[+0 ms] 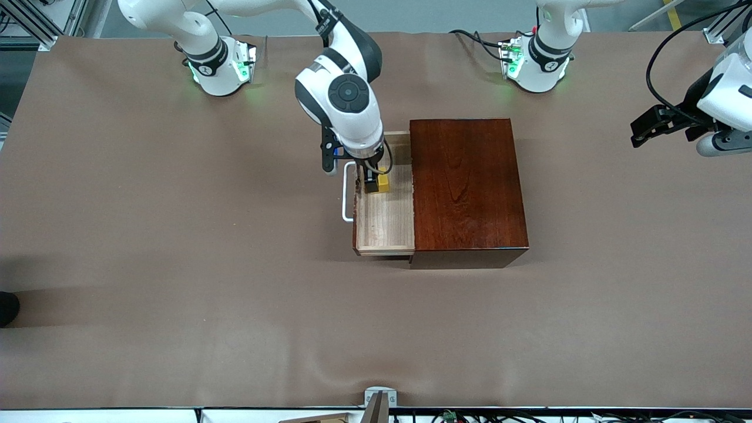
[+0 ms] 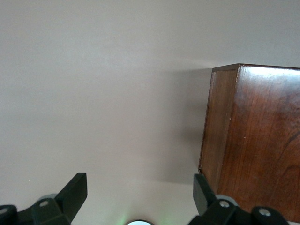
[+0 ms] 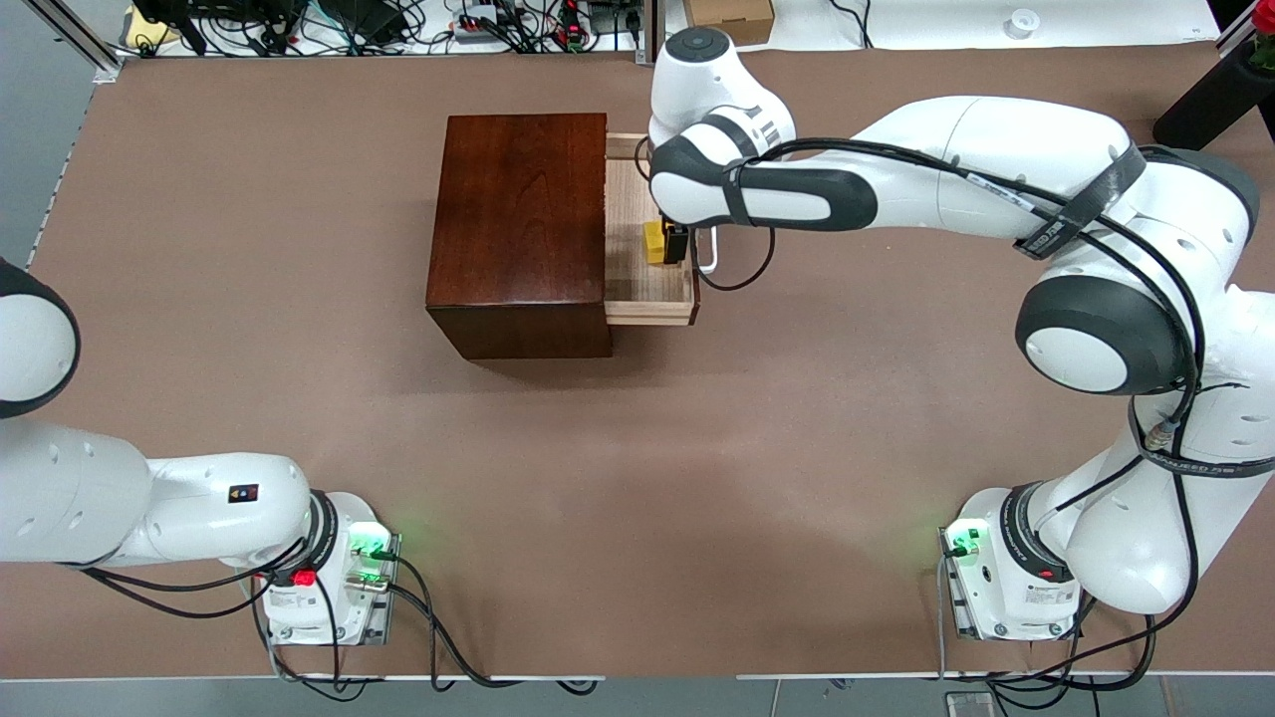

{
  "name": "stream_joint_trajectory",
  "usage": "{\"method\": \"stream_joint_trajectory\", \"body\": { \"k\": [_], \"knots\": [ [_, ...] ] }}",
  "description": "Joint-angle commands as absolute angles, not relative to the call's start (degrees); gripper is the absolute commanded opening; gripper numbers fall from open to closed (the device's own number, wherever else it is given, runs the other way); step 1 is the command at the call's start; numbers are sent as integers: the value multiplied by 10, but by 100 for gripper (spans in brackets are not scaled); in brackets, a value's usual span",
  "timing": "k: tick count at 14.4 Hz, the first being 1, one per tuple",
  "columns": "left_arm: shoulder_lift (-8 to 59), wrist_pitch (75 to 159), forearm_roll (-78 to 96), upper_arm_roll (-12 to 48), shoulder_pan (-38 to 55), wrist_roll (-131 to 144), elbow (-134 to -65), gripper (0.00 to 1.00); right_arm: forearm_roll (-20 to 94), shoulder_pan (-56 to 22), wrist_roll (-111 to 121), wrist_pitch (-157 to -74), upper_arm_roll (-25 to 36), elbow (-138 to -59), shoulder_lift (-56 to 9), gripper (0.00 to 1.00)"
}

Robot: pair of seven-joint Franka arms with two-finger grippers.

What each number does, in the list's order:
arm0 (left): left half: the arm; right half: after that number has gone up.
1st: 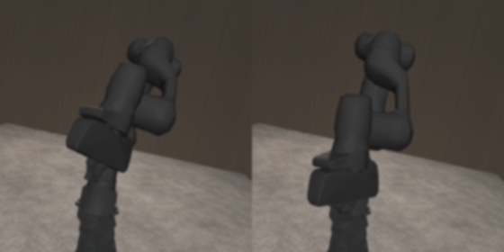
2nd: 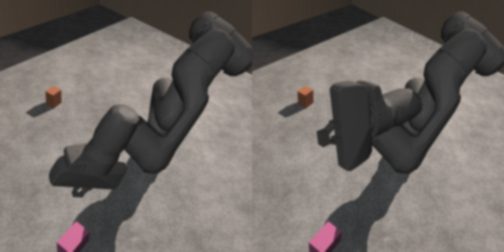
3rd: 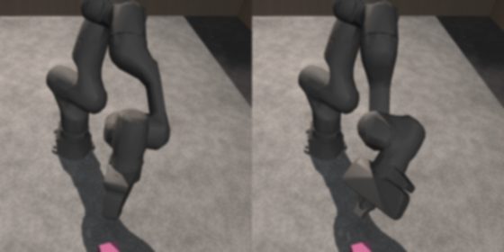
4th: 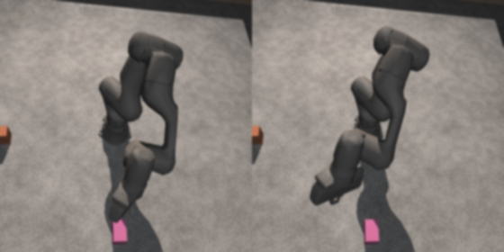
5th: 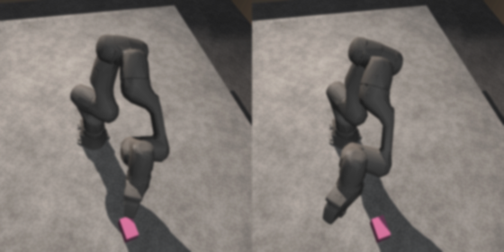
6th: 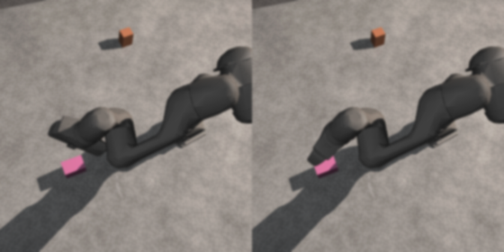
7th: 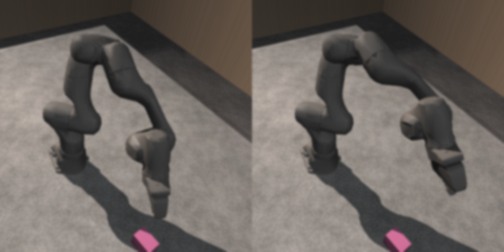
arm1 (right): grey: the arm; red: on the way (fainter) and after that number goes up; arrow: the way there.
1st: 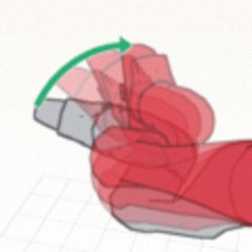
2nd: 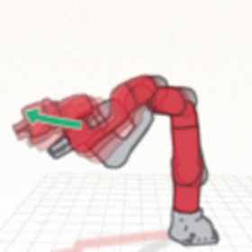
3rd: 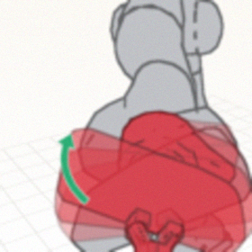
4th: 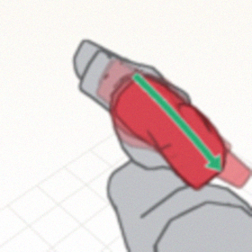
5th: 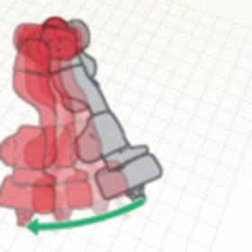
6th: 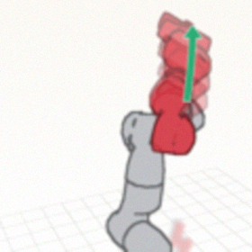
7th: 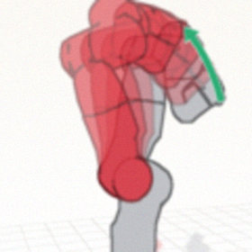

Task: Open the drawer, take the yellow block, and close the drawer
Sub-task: 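Close the right gripper on the yellow cube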

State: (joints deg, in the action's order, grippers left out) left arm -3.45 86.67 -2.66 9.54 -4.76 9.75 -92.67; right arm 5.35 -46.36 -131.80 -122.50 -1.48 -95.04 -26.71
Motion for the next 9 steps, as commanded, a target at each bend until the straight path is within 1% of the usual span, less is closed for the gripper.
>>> {"method": "stream_joint_trajectory", "body": {
  "k": [1,7,8,9],
  "knots": [
    [-43,871,-17,98,-58,98,-933,100,39,-471,-1339,-1240,-8,-935,-282,100],
    [-43,870,-18,98,-58,98,-933,100,43,-476,-1351,-1241,-9,-936,-293,100],
    [-43,870,-18,99,-57,98,-933,100,44,-476,-1351,-1240,-9,-935,-292,83],
    [-44,869,-18,100,-57,98,-933,100,44,-475,-1351,-1240,-9,-935,-292,71]
  ]
}}
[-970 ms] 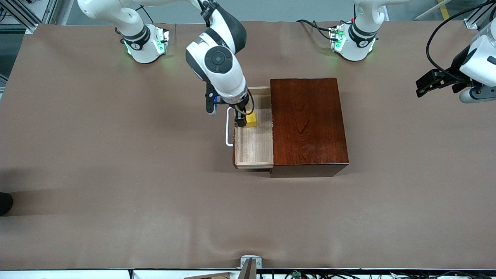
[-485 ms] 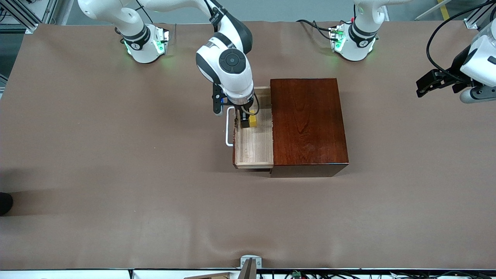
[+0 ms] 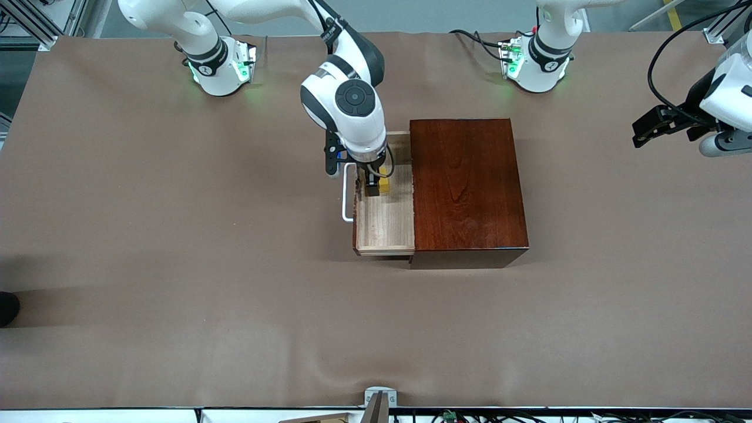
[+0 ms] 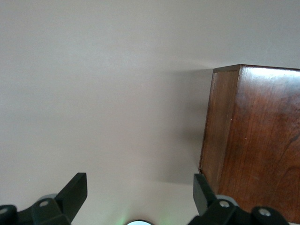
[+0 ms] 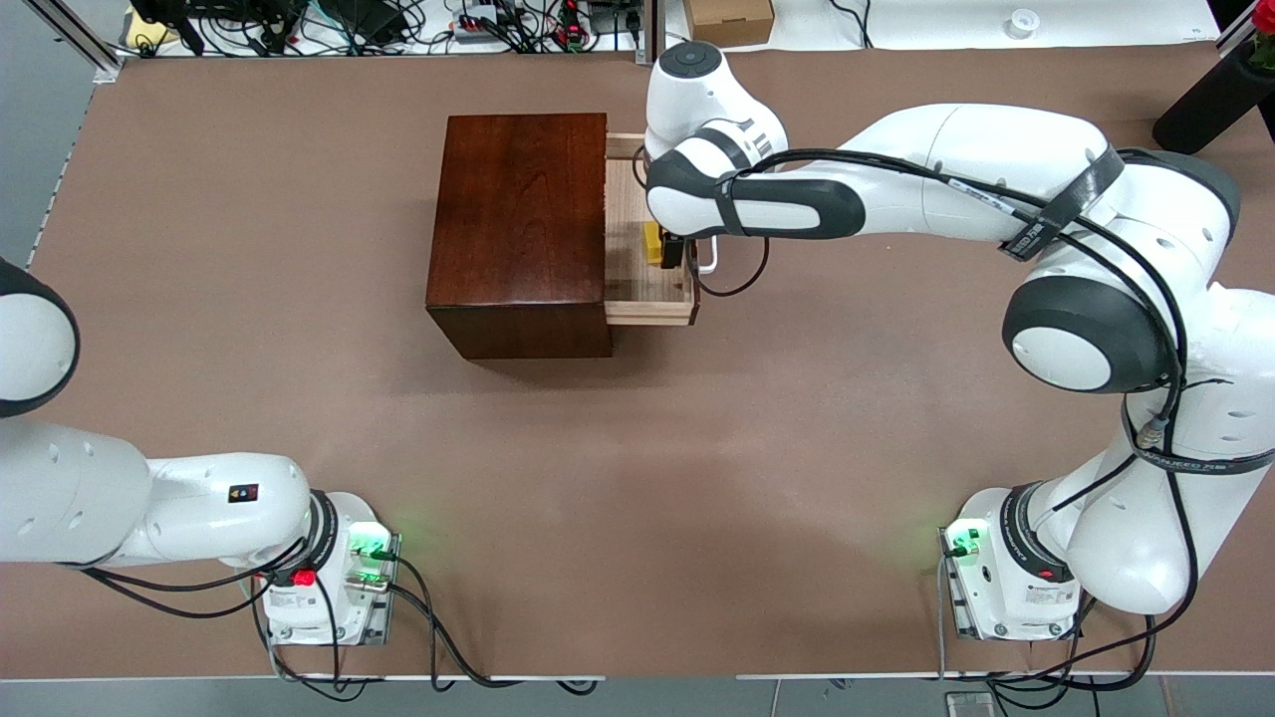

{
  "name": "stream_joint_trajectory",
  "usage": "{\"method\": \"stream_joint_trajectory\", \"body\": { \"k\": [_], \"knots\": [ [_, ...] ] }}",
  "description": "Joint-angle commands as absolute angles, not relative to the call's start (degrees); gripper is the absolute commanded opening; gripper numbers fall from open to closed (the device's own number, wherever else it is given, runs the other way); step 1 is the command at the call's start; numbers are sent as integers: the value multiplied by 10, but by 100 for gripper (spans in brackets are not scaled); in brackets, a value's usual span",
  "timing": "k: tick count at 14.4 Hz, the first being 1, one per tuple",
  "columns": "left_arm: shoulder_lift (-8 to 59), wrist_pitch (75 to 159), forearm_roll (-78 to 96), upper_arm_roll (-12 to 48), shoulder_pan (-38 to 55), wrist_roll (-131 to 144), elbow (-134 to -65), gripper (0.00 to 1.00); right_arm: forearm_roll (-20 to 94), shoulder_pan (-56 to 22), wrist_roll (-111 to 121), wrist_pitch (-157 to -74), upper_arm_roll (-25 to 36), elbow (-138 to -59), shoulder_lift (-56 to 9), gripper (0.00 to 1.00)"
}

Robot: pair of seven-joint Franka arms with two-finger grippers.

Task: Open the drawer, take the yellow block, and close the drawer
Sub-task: 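Close the right gripper on the yellow cube, then lift the cube with the right gripper while the left gripper reaches the drawer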

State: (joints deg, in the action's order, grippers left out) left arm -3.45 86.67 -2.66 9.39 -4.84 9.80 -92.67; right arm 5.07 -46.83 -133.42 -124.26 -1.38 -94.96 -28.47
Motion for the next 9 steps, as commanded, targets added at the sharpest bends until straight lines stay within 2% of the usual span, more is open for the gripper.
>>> {"method": "stream_joint_trajectory", "body": {
  "k": [1,2,3,4,9],
  "knots": [
    [-45,867,-18,100,-57,98,-933,100,43,-475,-1348,-1237,-9,-935,-292,59],
    [-46,867,-18,100,-57,98,-933,100,40,-477,-1349,-1237,-9,-935,-292,47],
    [-47,867,-18,100,-57,98,-932,100,40,-476,-1350,-1236,-9,-934,-291,24],
    [-47,867,-18,100,-57,97,-932,100,40,-472,-1350,-1234,-9,-928,-290,15],
    [-44,867,-18,104,-55,91,-916,100,46,-457,-1346,-1179,-7,-874,-291,14]
  ]
}}
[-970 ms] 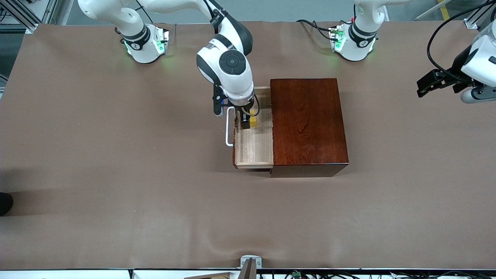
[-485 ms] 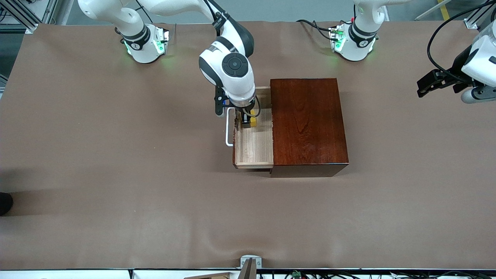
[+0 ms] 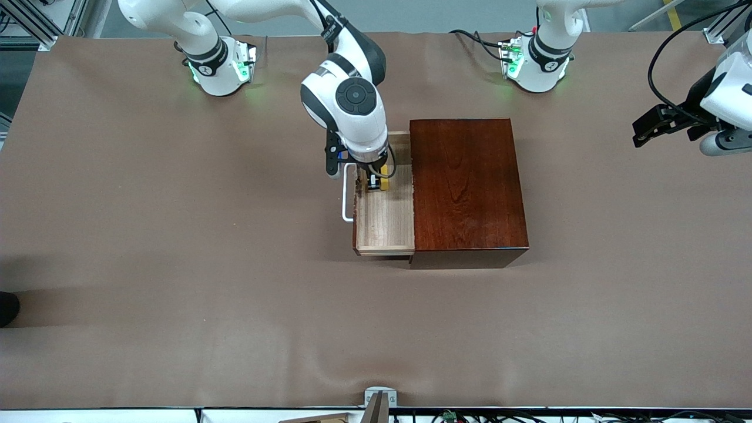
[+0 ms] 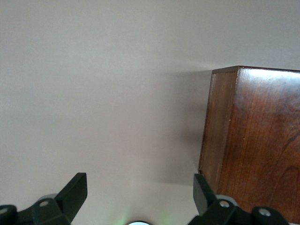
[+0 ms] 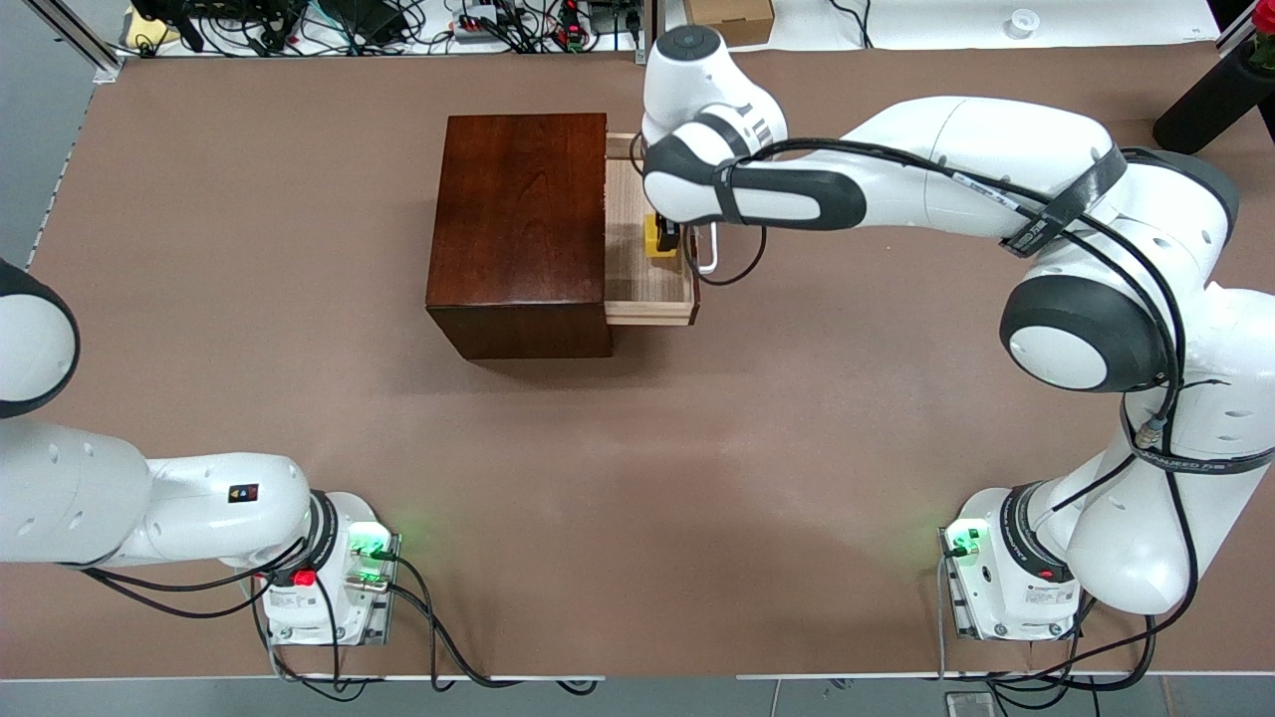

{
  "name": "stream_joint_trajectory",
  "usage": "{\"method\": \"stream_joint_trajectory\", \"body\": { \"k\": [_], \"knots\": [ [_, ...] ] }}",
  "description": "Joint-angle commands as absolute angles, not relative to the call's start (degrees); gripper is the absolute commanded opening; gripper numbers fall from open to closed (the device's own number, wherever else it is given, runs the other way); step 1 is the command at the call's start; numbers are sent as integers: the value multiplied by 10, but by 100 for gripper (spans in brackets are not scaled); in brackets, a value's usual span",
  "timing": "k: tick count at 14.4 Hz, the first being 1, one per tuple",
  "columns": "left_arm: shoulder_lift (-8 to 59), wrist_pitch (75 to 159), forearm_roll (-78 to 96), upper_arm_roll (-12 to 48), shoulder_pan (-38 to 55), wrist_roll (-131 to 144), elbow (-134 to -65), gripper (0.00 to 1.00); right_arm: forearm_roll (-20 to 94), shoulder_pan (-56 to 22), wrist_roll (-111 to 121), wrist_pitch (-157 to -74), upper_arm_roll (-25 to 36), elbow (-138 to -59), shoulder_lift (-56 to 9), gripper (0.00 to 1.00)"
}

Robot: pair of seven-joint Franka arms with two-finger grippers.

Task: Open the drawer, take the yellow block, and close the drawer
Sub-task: 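Lift the cube with the right gripper while the left gripper reaches the drawer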

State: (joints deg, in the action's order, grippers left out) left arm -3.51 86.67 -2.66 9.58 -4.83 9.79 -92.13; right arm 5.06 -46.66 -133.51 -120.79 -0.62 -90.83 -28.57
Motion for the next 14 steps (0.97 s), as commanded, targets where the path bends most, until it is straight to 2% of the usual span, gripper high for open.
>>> {"method": "stream_joint_trajectory", "body": {
  "k": [1,6,8,14],
  "knots": [
    [-43,867,-18,105,-53,91,-915,100,47,-453,-1346,-1173,-8,-867,-290,14],
    [-35,867,-19,154,-48,98,-903,100,47,-431,-1325,-1135,-10,-842,-286,13],
    [-34,867,-18,171,-47,98,-902,100,48,-420,-1302,-1121,-11,-842,-276,10],
    [-4,868,-18,272,-45,221,-901,100,65,-386,-1178,-1044,-8,-845,-232,7]
  ]
}}
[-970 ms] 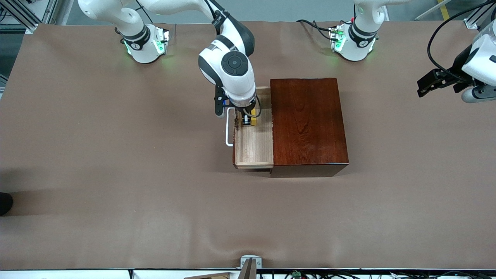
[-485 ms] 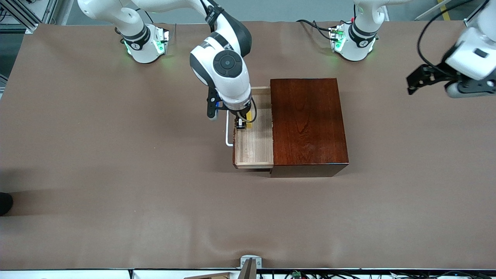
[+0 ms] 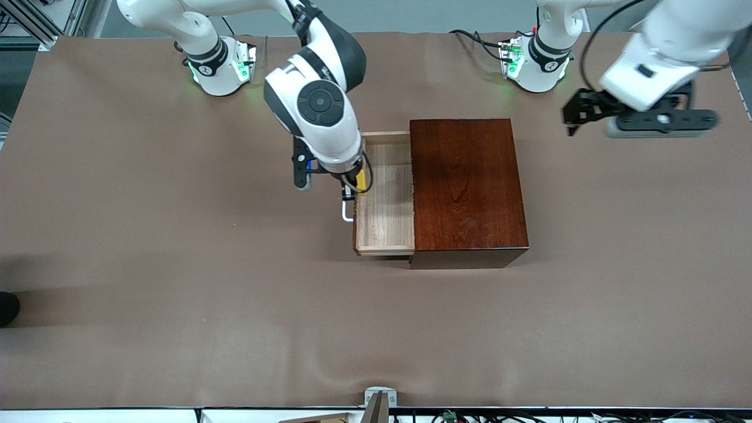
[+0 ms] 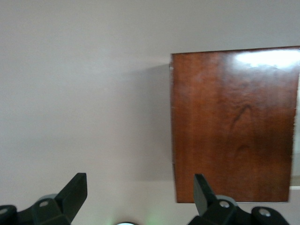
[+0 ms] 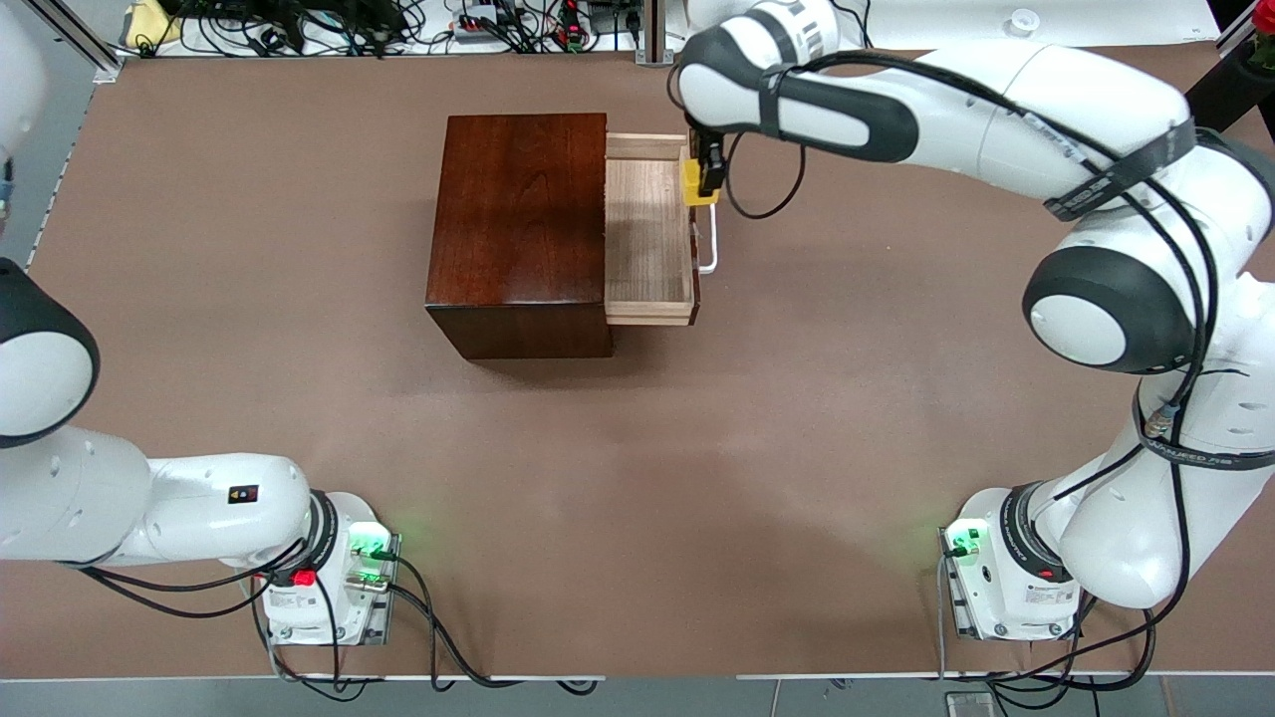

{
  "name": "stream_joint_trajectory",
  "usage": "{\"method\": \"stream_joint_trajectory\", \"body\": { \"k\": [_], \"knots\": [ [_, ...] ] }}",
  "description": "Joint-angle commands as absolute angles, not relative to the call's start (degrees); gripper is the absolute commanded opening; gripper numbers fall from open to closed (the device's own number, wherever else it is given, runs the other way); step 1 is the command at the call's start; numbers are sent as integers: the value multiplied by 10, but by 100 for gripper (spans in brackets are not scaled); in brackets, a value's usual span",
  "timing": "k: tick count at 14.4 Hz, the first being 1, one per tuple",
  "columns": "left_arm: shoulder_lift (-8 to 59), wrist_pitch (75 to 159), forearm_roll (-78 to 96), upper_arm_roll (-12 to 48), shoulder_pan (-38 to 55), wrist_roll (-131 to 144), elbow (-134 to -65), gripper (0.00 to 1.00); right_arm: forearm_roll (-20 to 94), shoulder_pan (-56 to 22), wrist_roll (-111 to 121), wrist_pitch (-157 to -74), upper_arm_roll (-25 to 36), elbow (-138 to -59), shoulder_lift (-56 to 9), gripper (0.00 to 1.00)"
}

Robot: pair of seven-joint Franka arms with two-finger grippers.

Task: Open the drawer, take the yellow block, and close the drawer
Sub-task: 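Lift the cube with the right gripper while the left gripper reaches the drawer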

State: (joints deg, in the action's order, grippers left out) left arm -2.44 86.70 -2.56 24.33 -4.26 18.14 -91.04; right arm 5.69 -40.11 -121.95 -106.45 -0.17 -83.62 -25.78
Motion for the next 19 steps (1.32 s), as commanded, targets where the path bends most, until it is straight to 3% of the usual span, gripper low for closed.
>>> {"method": "stream_joint_trajectory", "body": {
  "k": [1,5,13,19],
  "knots": [
    [3,868,-17,293,-45,255,-897,100,65,-380,-1152,-1035,-7,-847,-229,6],
    [80,882,-23,381,-32,400,-855,100,62,-359,-1063,-1032,-6,-852,-233,6],
    [216,955,-114,382,133,642,-810,100,58,-295,-848,-1029,-5,-910,-218,6],
    [334,1070,-194,379,221,844,-747,100,47,-236,-659,-1029,-4,-938,-214,7]
  ]
}}
